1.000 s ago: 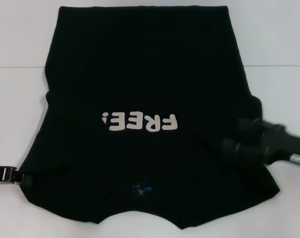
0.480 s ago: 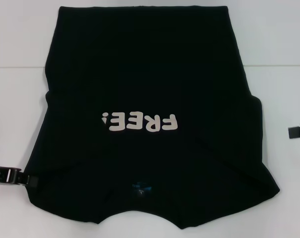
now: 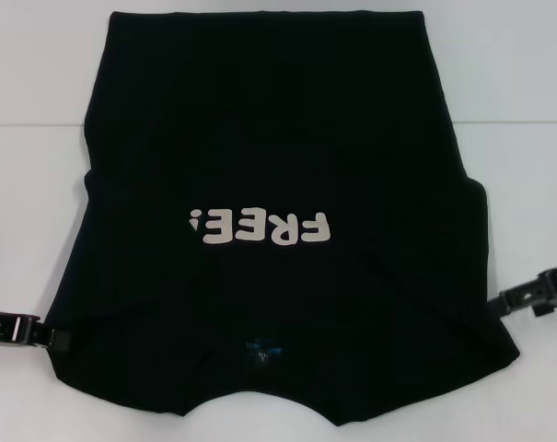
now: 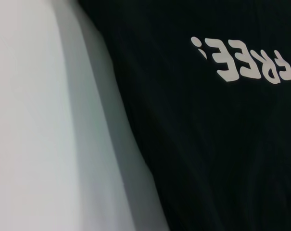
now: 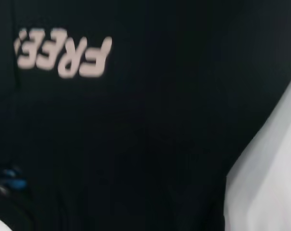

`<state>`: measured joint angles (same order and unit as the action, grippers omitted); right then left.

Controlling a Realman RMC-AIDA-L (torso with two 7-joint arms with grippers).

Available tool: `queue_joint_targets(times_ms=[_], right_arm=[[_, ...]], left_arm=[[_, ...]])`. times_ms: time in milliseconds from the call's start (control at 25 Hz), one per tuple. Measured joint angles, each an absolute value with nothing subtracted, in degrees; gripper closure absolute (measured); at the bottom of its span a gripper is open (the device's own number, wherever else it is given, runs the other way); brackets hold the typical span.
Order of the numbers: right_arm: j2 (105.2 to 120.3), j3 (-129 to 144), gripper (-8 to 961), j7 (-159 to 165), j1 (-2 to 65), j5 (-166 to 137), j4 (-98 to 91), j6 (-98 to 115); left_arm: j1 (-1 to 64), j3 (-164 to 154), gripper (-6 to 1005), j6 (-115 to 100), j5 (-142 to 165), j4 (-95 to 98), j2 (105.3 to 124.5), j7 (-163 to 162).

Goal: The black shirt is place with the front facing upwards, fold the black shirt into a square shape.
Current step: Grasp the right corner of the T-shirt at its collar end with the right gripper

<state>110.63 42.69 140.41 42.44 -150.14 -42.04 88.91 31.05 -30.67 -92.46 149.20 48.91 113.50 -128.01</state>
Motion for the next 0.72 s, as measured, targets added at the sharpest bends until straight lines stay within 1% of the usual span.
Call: queue_joint_targets(times_ms=[120, 240, 720], right_arm=[[111.93, 44.6, 125, 140.4, 42.7, -151.8, -41.8, 87.2], [112.58, 45.0, 130, 140.0, 42.7, -151.9, -41.5, 86.4], [113.37, 45.2, 148, 138.8, 45.1, -151.9, -39.3, 85.5]], left_arm=[[31.0, -30.7, 960, -92.4, 149.2, 48.9, 113.54, -128.1], [31.1, -30.7, 961, -92.4, 149.2, 48.9, 113.58, -128.1], [31.2, -30.7, 962, -92.3, 149.3, 48.8, 113.64, -128.1]])
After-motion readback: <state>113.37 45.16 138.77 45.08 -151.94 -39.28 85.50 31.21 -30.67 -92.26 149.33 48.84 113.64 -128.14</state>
